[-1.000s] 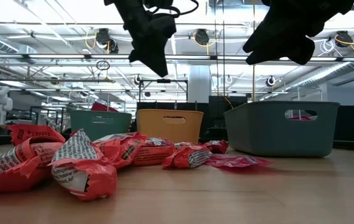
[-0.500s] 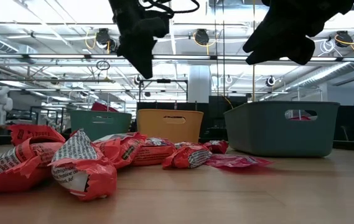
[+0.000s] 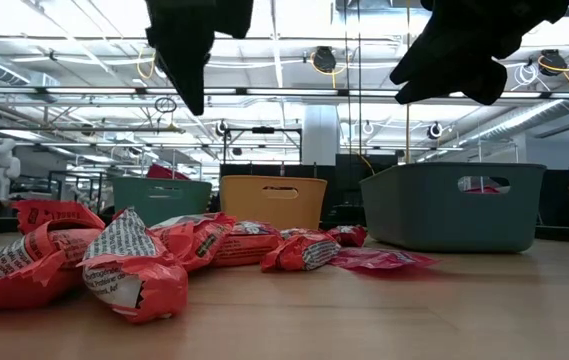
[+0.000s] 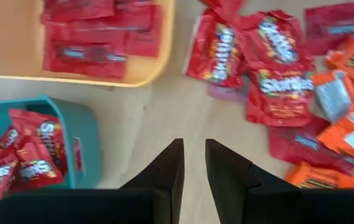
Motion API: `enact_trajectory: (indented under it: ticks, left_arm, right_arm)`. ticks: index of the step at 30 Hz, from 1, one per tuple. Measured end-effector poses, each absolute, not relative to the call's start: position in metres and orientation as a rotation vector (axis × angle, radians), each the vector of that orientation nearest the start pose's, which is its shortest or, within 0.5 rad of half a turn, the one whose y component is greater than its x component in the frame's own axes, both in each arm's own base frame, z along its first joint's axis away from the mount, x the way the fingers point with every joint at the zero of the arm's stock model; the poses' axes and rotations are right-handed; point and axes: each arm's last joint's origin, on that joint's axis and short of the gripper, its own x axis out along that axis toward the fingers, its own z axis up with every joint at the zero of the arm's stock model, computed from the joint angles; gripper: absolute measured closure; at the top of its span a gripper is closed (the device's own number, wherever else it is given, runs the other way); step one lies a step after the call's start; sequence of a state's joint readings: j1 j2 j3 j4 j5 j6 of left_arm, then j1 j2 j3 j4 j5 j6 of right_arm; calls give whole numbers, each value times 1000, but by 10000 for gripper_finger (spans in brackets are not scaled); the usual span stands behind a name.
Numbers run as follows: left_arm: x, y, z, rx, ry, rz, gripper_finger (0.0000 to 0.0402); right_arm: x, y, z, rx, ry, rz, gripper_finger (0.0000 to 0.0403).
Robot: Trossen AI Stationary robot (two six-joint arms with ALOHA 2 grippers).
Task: Sort candy
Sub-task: Put the orange wrapper chocolate into the dark blue bin
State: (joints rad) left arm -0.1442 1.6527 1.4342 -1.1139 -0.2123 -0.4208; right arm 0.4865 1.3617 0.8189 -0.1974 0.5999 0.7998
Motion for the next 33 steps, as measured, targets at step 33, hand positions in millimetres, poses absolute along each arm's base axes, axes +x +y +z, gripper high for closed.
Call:
enact_trajectory:
  ticks: [33]
  left_arm:
    - [214, -113, 169, -243, 1347, 267, 324]
  right_arm:
    - [253, 115, 229, 457, 503, -321, 146]
